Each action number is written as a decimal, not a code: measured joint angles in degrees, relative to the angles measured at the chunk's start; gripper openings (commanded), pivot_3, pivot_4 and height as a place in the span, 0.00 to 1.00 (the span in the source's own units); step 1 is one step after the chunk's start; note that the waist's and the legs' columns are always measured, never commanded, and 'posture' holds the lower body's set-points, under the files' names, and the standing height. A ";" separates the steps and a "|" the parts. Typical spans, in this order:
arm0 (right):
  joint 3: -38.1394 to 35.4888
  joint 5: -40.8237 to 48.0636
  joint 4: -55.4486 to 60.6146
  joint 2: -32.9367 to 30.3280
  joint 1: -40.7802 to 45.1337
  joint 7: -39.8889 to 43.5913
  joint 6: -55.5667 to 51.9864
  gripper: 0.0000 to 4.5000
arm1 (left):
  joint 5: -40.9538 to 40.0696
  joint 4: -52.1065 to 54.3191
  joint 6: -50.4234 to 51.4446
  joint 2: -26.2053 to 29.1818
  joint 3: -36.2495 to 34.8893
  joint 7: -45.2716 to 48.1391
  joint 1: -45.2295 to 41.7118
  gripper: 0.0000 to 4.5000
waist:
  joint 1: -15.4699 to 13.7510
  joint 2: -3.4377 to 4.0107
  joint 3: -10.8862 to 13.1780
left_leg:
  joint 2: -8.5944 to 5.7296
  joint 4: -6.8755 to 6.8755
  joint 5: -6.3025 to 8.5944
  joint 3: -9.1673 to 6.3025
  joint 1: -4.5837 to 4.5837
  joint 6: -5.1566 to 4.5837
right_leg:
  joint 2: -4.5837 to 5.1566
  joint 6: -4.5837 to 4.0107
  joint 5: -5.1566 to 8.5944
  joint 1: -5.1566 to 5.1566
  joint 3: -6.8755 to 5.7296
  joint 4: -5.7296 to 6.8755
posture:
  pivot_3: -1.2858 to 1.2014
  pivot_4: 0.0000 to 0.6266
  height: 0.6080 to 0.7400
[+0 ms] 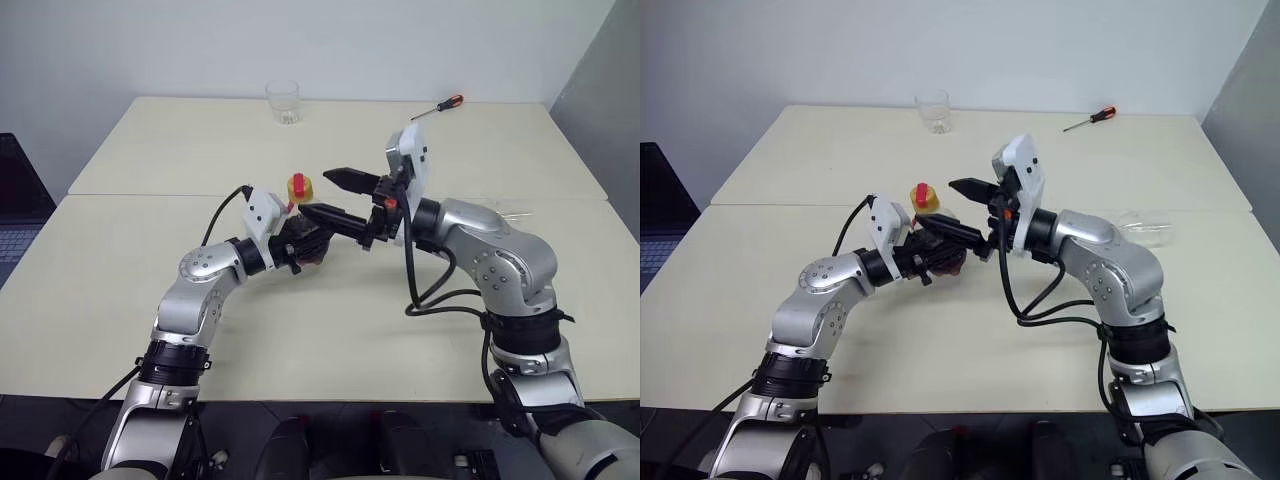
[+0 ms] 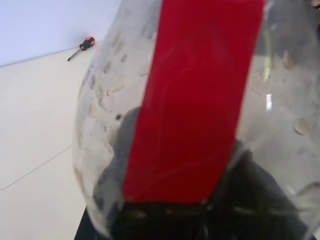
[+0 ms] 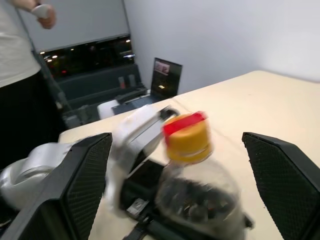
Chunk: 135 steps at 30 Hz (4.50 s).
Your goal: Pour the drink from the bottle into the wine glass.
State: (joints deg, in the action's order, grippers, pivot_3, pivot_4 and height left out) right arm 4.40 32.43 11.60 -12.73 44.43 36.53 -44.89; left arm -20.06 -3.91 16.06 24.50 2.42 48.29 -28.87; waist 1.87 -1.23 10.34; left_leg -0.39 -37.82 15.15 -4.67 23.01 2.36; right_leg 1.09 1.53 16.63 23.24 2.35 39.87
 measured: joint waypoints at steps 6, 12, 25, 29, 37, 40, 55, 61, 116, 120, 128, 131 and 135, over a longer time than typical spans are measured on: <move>0.62 -2.19 -3.08 3.00 0.22 -2.46 2.02 0.99 | 0.13 -0.11 -0.39 -0.02 -0.01 0.39 0.03 0.39 | 0.01 0.00 0.00 | 0.00 -0.01 0.00 -0.01 0.00 0.00 | 0.01 0.00 0.00 0.00 0.00 0.01 | 0.52 0.24 1.00; 1.26 -2.56 -4.30 4.55 1.90 -3.09 2.86 0.99 | 0.18 -0.11 -0.39 -0.01 0.00 1.11 0.50 0.39 | 0.02 0.00 0.00 | 0.00 -0.01 0.00 -0.03 0.00 0.00 | 0.00 0.00 0.00 0.01 -0.02 0.02 | 0.52 0.24 1.00; 1.78 -4.35 -8.01 6.28 3.64 -2.68 5.47 0.99 | 0.10 -0.06 -0.14 0.01 -0.01 1.44 0.67 0.39 | 0.04 0.00 0.00 | 0.00 -0.01 0.00 0.00 0.00 0.00 | 0.00 0.00 0.00 0.01 0.00 0.02 | 0.52 0.24 1.00; 2.58 -4.39 -8.04 6.27 3.64 -1.90 5.88 0.99 | 0.08 -0.04 0.01 0.04 -0.01 1.92 0.81 0.39 | 0.04 0.00 0.00 | 0.00 -0.01 0.00 -0.01 0.00 0.00 | 0.00 0.00 0.00 0.01 0.00 0.02 | 0.52 0.24 1.00; 3.69 -4.77 -8.90 6.19 3.63 -0.93 6.97 0.78 | 0.09 -0.03 0.02 0.08 -0.01 2.39 0.80 0.39 | 0.04 0.00 0.00 | -0.01 -0.01 0.00 -0.01 0.00 0.00 | 0.01 0.00 0.00 0.01 0.00 0.01 | 0.52 0.24 1.00; 3.69 -4.81 -9.08 6.06 3.62 -0.40 7.08 0.55 | 0.09 -0.03 0.02 0.08 -0.01 2.40 0.80 0.39 | 0.05 0.00 0.00 | -0.01 -0.01 0.00 -0.01 0.00 0.00 | 0.00 0.00 0.00 0.01 0.00 0.01 | 0.52 0.24 1.00; 4.17 -5.38 -9.26 5.75 3.58 1.06 8.14 0.27 | 0.18 0.00 0.15 0.08 -0.03 2.36 0.80 0.39 | 0.04 0.00 0.00 | 0.00 0.00 0.00 -0.01 0.00 0.00 | 0.00 0.00 0.00 0.01 0.00 0.01 | 0.52 0.24 1.00; 4.51 -5.30 -9.39 3.86 3.62 4.32 8.87 0.27 | 0.17 0.35 0.36 0.27 0.53 3.18 0.89 0.39 | 0.04 0.00 0.00 | 0.00 0.00 0.00 -0.01 0.00 0.00 | 0.00 0.00 0.00 0.01 0.00 0.01 | 0.52 0.24 1.00; 0.24 3.06 -6.06 -9.70 4.33 27.38 8.57 0.27 | -6.94 22.09 8.00 6.52 0.33 5.31 15.41 0.39 | -0.15 0.02 0.01 | 0.02 -0.01 0.01 -0.04 -0.02 -0.01 | 0.04 0.00 0.00 -0.04 0.00 -0.03 | 0.52 0.24 1.00; -1.24 4.78 -1.62 -8.51 0.78 18.99 3.33 0.27 | -5.97 15.61 7.37 4.76 -0.55 2.72 11.49 0.39 | -0.19 0.00 0.02 | 0.00 -0.01 0.01 -0.01 0.00 -0.02 | 0.03 0.00 0.00 -0.04 0.00 -0.03 | 0.52 0.24 1.00; -1.18 5.37 0.67 -4.08 0.41 10.37 0.68 0.40 | -4.86 9.97 5.58 3.70 -0.47 2.48 6.55 0.39 | -0.02 0.00 0.02 | 0.02 0.02 0.01 -0.02 -0.01 -0.01 | 0.01 0.00 0.00 -0.02 -0.01 -0.02 | 0.52 0.24 1.00; -0.85 4.74 0.60 -2.58 0.41 8.30 1.14 0.63 | -4.46 8.63 4.82 3.34 -0.40 2.59 6.09 0.39 | -0.03 0.00 0.02 | 0.02 0.01 0.01 -0.02 -0.01 -0.01 | 0.01 0.00 0.00 -0.02 -0.01 -0.02 | 0.52 0.24 1.00; -0.79 4.55 -0.17 -1.28 0.48 6.52 1.89 0.69 | -3.84 7.54 4.40 3.33 -0.40 2.91 5.63 0.39 | -0.02 0.00 0.02 | 0.01 0.01 0.01 -0.01 -0.01 -0.01 | 0.01 0.00 0.00 -0.02 0.00 -0.02 | 0.52 0.24 1.00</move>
State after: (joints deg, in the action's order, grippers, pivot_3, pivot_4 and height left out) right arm 3.60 36.98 11.43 -14.01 44.91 43.05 -43.00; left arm -23.90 3.63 20.46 27.84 2.02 51.20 -23.24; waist 1.85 -1.23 10.36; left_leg -0.37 -37.81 15.15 -4.68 23.00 2.35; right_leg 1.10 1.53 16.63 23.21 2.35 39.85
